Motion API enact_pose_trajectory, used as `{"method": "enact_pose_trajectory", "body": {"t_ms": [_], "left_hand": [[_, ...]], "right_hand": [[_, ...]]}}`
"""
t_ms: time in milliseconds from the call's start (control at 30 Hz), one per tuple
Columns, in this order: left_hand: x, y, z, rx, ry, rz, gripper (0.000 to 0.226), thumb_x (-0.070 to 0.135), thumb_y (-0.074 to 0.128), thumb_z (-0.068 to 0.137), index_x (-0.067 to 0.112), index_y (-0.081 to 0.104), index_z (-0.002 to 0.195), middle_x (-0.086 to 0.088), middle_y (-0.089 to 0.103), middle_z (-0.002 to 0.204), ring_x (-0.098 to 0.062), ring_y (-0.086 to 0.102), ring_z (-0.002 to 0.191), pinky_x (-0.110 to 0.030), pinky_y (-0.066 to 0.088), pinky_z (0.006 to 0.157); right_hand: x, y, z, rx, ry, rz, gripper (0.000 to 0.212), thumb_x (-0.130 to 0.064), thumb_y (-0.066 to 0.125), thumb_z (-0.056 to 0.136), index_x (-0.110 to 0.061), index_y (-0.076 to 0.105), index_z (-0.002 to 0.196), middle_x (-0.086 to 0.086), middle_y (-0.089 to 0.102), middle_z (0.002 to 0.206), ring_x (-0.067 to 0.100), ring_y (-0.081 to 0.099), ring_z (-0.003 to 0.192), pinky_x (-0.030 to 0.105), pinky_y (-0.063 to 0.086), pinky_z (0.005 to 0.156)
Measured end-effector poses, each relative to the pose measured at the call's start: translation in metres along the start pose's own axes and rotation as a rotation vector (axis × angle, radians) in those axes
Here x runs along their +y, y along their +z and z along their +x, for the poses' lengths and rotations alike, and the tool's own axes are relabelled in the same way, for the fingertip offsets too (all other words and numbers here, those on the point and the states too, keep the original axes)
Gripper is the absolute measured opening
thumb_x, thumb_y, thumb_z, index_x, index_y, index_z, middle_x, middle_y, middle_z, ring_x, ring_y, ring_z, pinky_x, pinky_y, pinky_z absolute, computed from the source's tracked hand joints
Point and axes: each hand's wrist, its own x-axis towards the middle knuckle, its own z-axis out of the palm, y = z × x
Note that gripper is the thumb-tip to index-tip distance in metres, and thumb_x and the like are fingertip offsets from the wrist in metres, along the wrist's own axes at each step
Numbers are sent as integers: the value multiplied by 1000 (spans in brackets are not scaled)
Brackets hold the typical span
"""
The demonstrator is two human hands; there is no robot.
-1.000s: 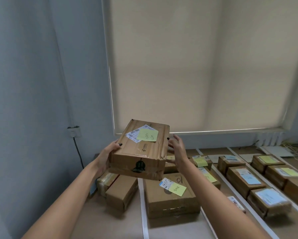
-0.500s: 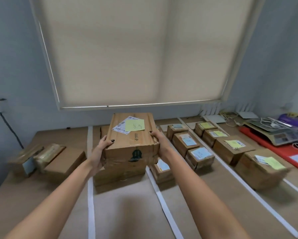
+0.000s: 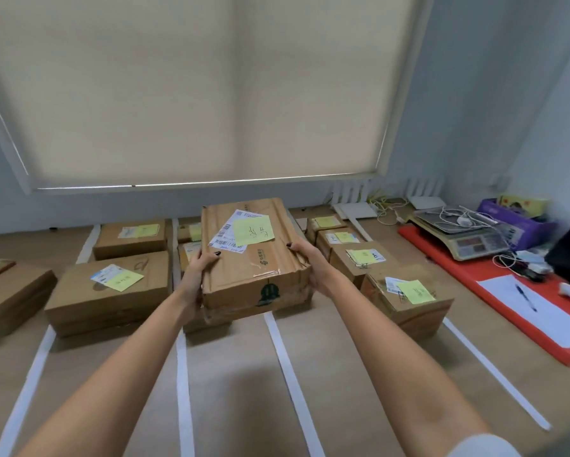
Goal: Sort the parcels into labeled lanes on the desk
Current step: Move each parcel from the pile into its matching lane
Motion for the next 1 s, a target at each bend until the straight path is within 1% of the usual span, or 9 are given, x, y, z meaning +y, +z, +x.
{"method": "enact_pose_trajectory", "body": {"t_ms": [67,167,300,467,600,667,833,933,1000], "left_hand": [[-4,26,-5,12,-26,-12,49,31,48,92,23,35,138,-10,57,116,-21,58,91,-32,49,68],[-9,55,-9,10,-32,-40,48,30,49,91,23,35,137,-11,58,117,-23,60,91,-35,50,70],[-19,98,-11,4,12,6,51,28,49,92,21,32,140,-10,57,123,-23,61,96,-35,51,76],[-39,172,-15,-49,33,79,59,31,52,91,25,24,143,-7,52,126,-21,59,102,-29,51,73],[-52,235,-15,23,-50,131,54,38,53,88,27,27,135,-5,47,123,-17,54,98,-28,47,68],[-57,270,-9,84,-40,149,52,40,52,88,22,30,131,-7,47,123,-21,51,104,-33,48,76],[-69,370,-14,166,13,87,56,38,51,90,22,29,138,-10,53,126,-25,55,108,-41,47,86],[-87,419,-25,201,-22,109,56,38,49,90,23,26,140,-11,53,128,-29,54,115,-45,46,97],[-103,440,-34,243,-59,155,54,36,49,90,19,30,138,-10,54,126,-26,56,107,-51,40,101]], "right_hand": [[-7,-24,-7,-12,45,-28,31,-30,41,93,-15,49,120,10,54,105,17,53,85,26,41,66],[-11,-53,-18,-23,29,-27,37,-27,43,92,-13,48,126,9,55,104,18,55,87,25,43,65],[-7,-92,-37,43,-24,-11,47,-23,50,83,-12,46,128,13,56,110,26,55,97,34,46,77],[0,-169,-64,134,-77,-4,28,-16,46,92,-12,52,119,5,59,91,15,58,74,22,47,59],[2,-244,-77,139,-64,-19,40,-21,50,91,-11,49,129,9,59,106,23,58,94,32,46,78],[-2,-283,-80,170,-81,-56,45,-24,52,90,-10,46,133,8,57,116,22,56,105,32,45,85],[-15,-371,-100,136,-106,-42,45,-27,55,90,-14,49,132,9,61,118,18,60,96,28,49,73],[-12,-417,-121,130,-73,-24,42,-26,56,89,-18,48,130,6,59,119,17,58,101,29,49,74],[2,-443,-137,111,-2,-44,42,-28,58,88,-21,48,129,6,57,120,17,55,103,29,48,72]]}}
